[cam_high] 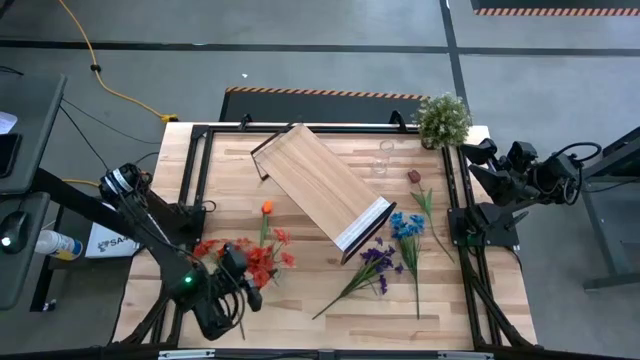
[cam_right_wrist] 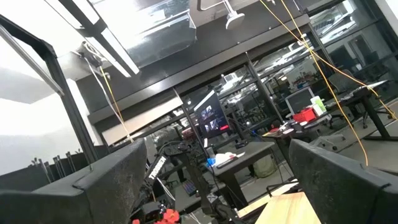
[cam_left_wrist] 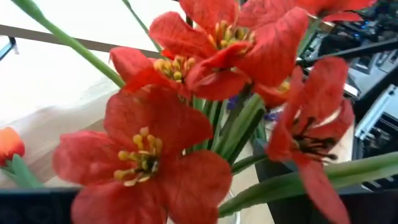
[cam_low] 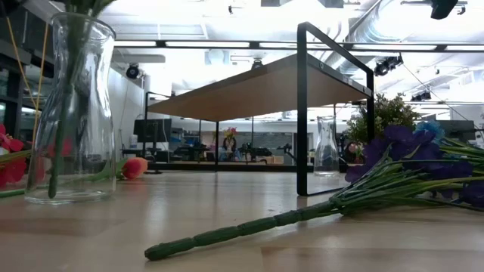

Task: Pick and place flowers into a vace then onto a shelf
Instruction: Put the top orange flowers into the bottom transparent vase

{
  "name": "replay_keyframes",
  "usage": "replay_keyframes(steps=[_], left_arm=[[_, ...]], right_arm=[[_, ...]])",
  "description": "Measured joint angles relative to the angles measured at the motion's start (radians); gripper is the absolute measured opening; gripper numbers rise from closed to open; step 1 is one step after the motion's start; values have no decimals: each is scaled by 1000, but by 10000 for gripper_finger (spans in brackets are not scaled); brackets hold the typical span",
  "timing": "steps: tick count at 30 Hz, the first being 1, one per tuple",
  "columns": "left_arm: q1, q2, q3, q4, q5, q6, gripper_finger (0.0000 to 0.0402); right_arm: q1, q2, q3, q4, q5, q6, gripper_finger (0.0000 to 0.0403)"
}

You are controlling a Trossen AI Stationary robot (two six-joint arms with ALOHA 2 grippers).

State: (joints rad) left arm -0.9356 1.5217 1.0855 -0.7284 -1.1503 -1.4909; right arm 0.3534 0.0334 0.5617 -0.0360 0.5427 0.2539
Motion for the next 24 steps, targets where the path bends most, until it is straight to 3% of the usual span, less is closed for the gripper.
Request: replay_keyframes(steps=[16, 24], left_arm=[[-40, -5, 0, -61, -37, -11, 246], [-40, -29, 0, -132, 87, -67, 246]], right_arm=[[0, 0, 0, 3, 0, 6, 381], [0, 0, 0, 3, 0, 8, 381]])
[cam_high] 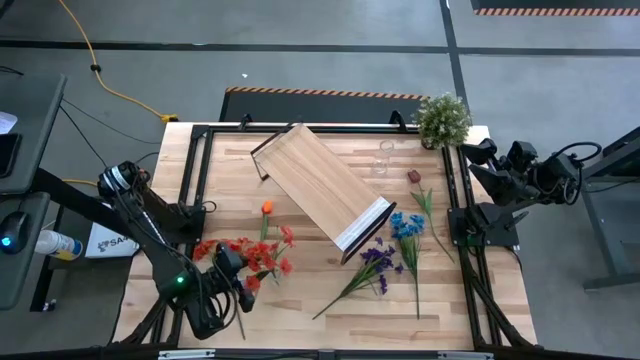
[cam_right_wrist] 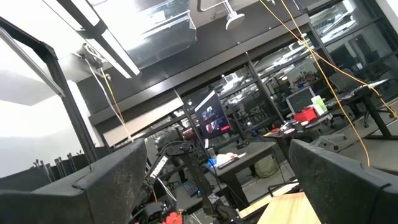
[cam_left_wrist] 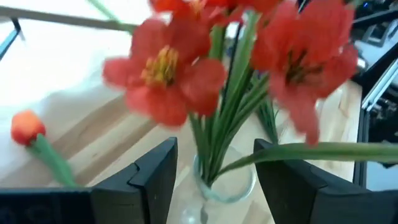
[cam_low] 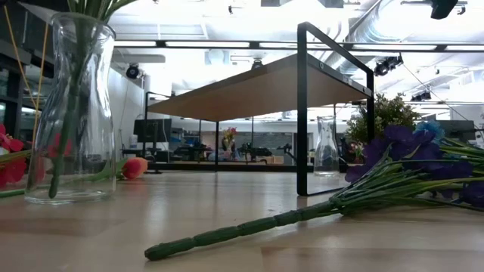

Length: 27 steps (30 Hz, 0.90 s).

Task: Pick and place flowers into a vace then onto a shelf
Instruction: Put the top orange flowers into the bottom transparent vase, then put the orange flowers into the bottom transparent vase

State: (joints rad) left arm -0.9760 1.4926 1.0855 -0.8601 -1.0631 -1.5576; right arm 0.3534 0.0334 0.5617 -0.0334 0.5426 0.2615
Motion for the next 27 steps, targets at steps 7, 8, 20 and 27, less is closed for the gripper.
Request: replay_keyframes(steps=[7, 8, 20, 27], left_arm=[[-14, 1, 31, -81, 83, -73, 246], [-15, 0, 43, -99, 91, -85, 246], [-35, 1, 141, -228, 289, -172, 246], [-35, 1, 148, -208, 570, -337, 246]], right_arm=[[0, 0, 0, 0, 0, 0, 381], [0, 0, 0, 0, 0, 0, 381], [0, 0, 0, 0, -2, -7, 381], [0, 0, 0, 0, -28, -7, 381]])
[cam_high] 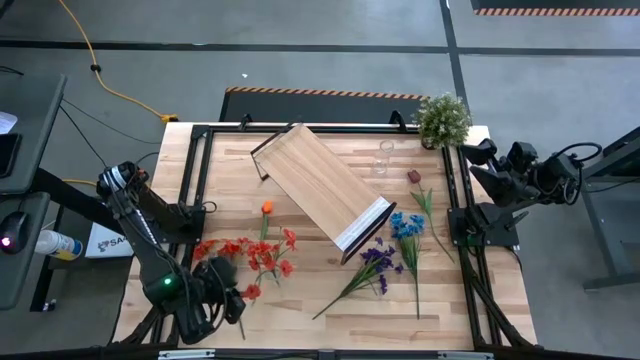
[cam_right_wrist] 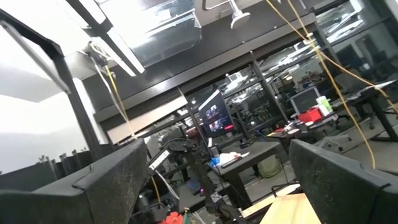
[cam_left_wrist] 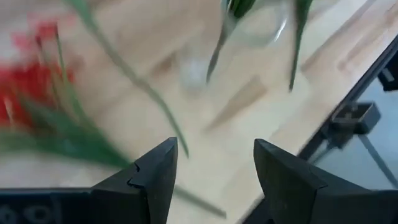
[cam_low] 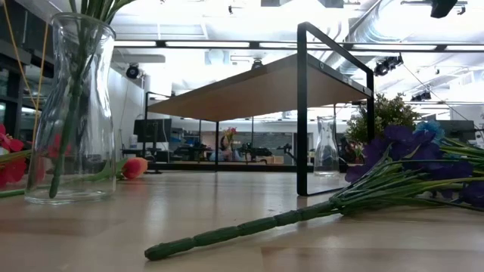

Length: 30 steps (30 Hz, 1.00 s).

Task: Pick and place flowers into a vace then onto a shelf
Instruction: Put the orange flowers into the bottom transparent vase

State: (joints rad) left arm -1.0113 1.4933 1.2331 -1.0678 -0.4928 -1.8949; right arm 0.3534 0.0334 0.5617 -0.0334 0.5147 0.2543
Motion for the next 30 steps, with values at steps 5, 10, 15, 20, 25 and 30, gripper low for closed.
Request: replay_keyframes(steps=[5, 10, 15, 20, 25, 30], left_arm=[[-53, 3, 0, -29, 20, -141, 246], [-145, 3, 0, -133, 52, -426, 246], [-174, 3, -1, -157, 132, -645, 246], [-152, 8, -1, -155, 149, -666, 246], [-120, 19, -2, -187, 166, -675, 246], [-83, 33, -39, -168, 181, -685, 246]], right_arm=[[0, 0, 0, 0, -15, 0, 381], [0, 0, 0, 0, -18, 0, 381], [0, 0, 0, 0, -31, 0, 381], [0, 0, 0, 0, -33, 0, 381], [0, 0, 0, 0, -33, -1, 381], [0, 0, 0, 0, -41, 1, 381]])
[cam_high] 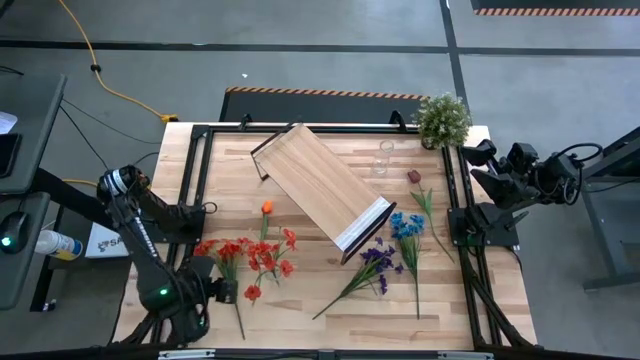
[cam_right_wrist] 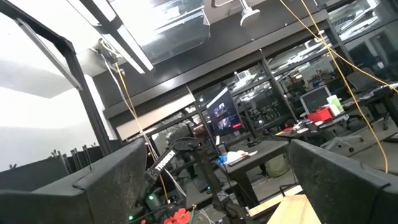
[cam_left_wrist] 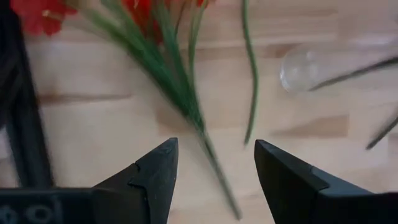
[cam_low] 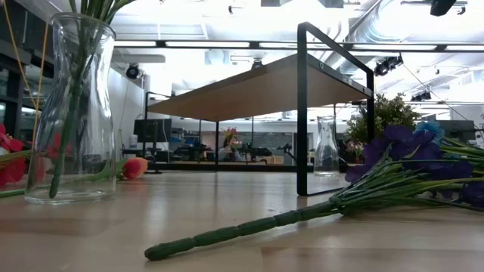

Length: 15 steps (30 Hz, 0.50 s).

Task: Pick and place flowers into a vace then onto a shelf
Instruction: Put the orange flowers into the bottom transparent vase

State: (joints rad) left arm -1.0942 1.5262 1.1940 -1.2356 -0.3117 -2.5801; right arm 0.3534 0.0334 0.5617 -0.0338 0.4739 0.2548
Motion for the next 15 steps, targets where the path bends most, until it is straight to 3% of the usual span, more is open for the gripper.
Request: replay_keyframes(steps=[15], left_arm=[[-4, -1, -217, 343, 30, -22, 246]], right_arm=[[0, 0, 0, 1, -13, 11, 381]])
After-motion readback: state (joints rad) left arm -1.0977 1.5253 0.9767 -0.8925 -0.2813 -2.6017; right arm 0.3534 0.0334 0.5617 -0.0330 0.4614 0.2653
